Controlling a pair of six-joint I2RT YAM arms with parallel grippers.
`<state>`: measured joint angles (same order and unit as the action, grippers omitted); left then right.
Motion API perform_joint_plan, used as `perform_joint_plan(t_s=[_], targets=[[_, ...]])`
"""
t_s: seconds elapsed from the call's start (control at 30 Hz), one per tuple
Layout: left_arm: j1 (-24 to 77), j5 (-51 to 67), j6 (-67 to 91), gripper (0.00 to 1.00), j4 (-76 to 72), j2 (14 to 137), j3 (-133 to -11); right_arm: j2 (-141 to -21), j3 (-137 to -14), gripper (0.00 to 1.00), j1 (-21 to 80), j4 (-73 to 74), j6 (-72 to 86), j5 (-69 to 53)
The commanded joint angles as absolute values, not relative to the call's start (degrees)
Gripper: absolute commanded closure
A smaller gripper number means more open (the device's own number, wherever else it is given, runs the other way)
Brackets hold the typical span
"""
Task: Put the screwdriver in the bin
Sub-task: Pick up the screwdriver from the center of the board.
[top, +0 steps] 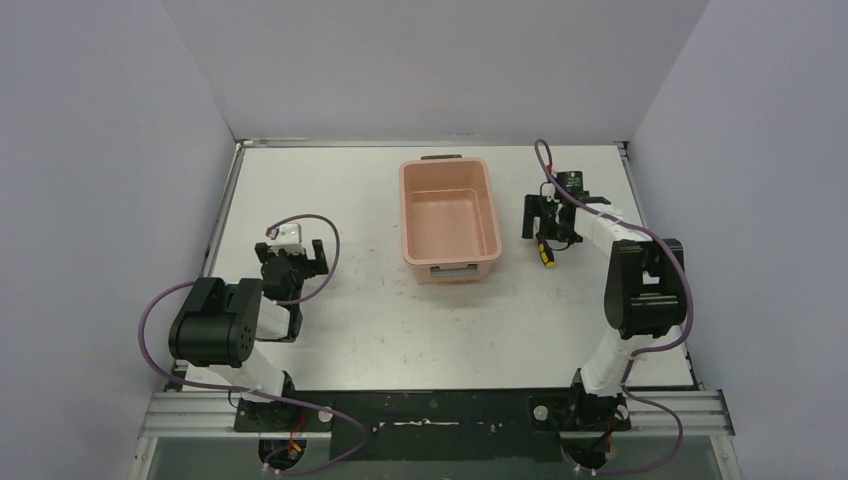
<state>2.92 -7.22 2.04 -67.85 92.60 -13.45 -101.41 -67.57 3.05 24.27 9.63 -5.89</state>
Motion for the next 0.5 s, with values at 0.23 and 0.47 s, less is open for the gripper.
perform_joint_plan(t_s=[0.23,0.47], targets=[[3.0,-6.9,1.5,0.03,-69.5,92.2,-14.5,-106.6,-68.0,0.21,2.4,21.3,9.1,-7.9],[3.0,-6.9,1.5,0.03,-69.6,92.2,-14.5,-107.9,-68.3,0.54,2.4,21.7,8.8,-7.9]])
